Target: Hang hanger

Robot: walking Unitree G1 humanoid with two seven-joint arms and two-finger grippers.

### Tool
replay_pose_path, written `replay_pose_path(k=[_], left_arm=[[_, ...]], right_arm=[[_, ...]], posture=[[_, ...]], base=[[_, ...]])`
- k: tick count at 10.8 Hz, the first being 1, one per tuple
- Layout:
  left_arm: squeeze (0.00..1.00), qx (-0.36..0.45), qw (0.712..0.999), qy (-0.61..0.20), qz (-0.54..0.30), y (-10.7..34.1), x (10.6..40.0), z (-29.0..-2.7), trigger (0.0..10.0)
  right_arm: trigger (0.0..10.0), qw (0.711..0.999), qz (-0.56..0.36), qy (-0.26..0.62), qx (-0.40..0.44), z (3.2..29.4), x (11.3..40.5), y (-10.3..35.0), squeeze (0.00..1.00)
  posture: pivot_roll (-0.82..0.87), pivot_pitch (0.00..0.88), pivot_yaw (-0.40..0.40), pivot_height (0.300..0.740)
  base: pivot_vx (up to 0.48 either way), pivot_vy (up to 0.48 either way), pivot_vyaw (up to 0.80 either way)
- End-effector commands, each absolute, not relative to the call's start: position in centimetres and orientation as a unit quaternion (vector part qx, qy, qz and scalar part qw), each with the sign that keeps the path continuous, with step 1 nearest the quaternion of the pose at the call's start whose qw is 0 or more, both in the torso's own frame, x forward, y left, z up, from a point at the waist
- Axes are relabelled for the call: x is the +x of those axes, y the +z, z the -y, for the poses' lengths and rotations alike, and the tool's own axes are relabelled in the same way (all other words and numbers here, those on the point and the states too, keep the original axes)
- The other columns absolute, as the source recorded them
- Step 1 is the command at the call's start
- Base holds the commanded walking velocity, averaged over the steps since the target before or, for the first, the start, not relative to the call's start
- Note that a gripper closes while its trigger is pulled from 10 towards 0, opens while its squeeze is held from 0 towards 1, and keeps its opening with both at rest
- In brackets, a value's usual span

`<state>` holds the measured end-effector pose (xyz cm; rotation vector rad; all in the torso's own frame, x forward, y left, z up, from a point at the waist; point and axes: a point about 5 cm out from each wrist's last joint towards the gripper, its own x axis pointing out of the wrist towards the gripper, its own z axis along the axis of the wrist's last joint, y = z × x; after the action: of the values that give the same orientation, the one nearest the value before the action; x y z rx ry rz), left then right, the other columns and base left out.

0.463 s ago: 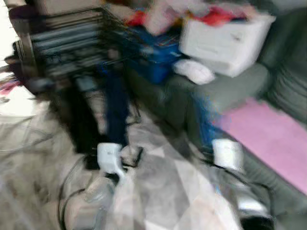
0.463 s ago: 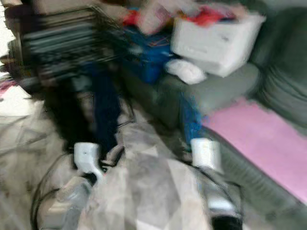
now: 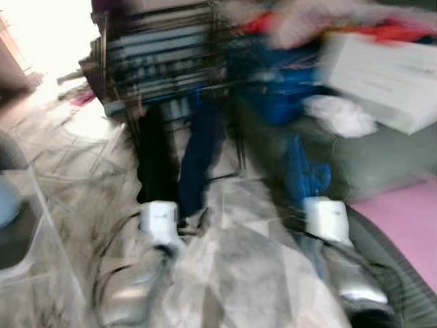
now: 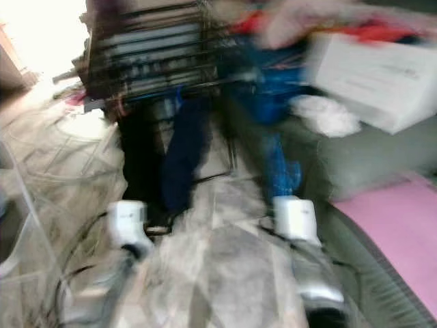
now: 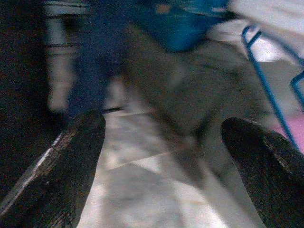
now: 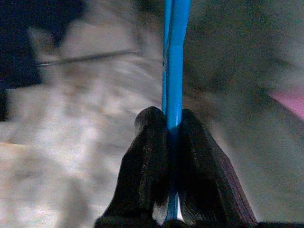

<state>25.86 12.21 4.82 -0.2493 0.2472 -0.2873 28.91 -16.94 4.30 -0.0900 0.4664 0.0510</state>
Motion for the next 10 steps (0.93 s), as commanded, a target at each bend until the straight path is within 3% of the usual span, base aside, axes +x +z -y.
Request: replay_pose_path(k=[1, 10], left_arm=[[0.00, -0.127, 0.973, -0.158, -0.112, 5.41, 26.15, -11.19, 10.0], [0.00, -0.120, 0.976, -0.145, -0.110, 5.44, 26.17, -11.52, 10.0]], right_arm=[[10.0, 0.971, -0.235, 0.009, -0.048, 18.18, 28.56, 4.18, 0.00], [10.0, 0.968, -0.245, 0.029, -0.045, 17.58, 28.38, 3.80, 0.00]], posture=[[-0.17, 0.000, 0.080, 0.740], [-0.16, 0.000, 0.077, 0.740]], base=[[0.330, 0.000, 0.80], [0.331, 0.000, 0.06]])
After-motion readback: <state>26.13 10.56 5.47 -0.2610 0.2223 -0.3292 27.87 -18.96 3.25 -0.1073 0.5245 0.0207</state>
